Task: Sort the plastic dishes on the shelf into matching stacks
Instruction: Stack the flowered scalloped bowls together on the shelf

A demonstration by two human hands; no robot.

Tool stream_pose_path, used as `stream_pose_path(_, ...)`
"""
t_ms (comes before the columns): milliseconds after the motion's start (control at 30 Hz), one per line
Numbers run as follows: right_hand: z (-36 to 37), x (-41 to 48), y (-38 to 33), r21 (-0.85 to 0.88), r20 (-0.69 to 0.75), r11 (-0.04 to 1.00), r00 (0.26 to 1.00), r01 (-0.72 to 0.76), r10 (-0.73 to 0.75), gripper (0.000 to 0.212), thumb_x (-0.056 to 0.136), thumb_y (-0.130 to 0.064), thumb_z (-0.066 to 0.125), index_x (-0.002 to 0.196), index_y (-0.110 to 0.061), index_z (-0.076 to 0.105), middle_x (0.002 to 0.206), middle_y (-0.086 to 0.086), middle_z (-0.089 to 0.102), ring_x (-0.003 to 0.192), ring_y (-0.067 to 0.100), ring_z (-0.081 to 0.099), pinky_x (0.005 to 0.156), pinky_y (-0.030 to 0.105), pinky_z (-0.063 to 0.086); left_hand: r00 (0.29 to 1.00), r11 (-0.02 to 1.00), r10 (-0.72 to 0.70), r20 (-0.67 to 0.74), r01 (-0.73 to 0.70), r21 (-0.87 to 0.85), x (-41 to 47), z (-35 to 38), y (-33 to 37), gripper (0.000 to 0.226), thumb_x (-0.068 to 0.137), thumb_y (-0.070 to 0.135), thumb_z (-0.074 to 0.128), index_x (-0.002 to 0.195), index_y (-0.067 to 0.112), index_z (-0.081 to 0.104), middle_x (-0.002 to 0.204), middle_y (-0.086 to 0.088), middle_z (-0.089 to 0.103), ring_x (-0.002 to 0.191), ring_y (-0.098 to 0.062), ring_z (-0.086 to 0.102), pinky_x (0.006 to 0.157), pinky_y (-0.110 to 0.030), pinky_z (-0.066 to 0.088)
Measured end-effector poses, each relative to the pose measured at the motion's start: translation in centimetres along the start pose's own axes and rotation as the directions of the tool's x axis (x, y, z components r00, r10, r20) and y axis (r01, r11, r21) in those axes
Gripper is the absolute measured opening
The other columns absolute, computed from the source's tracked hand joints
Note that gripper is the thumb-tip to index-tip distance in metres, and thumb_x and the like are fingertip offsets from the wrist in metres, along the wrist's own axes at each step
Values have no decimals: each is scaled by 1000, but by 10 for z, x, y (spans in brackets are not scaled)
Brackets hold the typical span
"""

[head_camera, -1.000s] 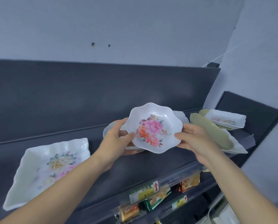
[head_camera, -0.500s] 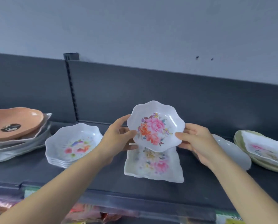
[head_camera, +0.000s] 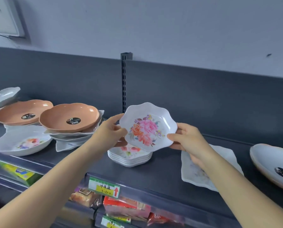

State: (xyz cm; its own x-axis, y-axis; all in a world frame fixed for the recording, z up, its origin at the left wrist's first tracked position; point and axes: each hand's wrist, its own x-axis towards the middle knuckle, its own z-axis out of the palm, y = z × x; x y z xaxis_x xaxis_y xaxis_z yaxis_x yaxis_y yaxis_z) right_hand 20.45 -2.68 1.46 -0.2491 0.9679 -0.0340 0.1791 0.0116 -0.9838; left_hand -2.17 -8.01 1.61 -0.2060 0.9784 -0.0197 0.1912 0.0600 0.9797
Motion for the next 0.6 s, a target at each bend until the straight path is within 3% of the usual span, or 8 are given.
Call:
stream_pose_path(100, 20, 5, 3, -64, -4, 998, 1000, -21, 21, 27, 83, 1, 61, 105, -15, 66, 102, 4, 72, 92, 18, 68, 76, 27, 57, 1000, 998, -15, -25, 17, 68, 2, -17, -8, 47, 89, -1, 50, 122, 31, 60, 77, 0, 71, 73, -18, 67, 60, -19, 58)
stream_pose_path(200, 37, 13, 10, -152, -21, 986, 997, -74, 72, 27, 81, 1, 57, 103, -12, 65, 104, 13, 68, 85, 19, 59, 73, 29, 48, 999, 992, -15, -35, 19, 124, 4, -26, -15, 41, 88, -2, 50, 116, 24, 64, 97, -8, 69, 84, -24, 70, 65, -24, 60)
stream_pose_path(267, 45, 17, 16, -188, -35, 978, 995, -93, 88, 26, 77, 0, 54, 100, -9, 65, 93, 14, 63, 80, 18, 50, 71, 32, 40, 999, 986, -5, -48, 13, 168, 4, -29, -20, 34, 87, -3, 49, 109, 19, 64, 103, -12, 67, 89, -29, 70, 67, -27, 61)
stream_pose_path(400, 56, 20, 19, -215, -70, 972, 994, -96, 82, 24, 78, 2, 51, 97, -4, 64, 86, 3, 56, 76, 18, 45, 66, 29, 35, 998, 970, 5, -58, 9, 242, 7, -35, -28, 29, 85, -3, 49, 107, 9, 65, 103, -15, 68, 89, -31, 71, 70, -35, 62)
stream_pose_path(600, 62, 20, 13, -293, -68, 940, 985, -174, 161, 9, 79, 3, 44, 85, 5, 50, 84, 5, 39, 78, 20, 29, 61, 31, 18, 998, 936, -55, -5, 53, 348, 9, -44, -33, 24, 78, 6, 61, 100, 3, 69, 96, -13, 72, 82, -29, 72, 76, -41, 61)
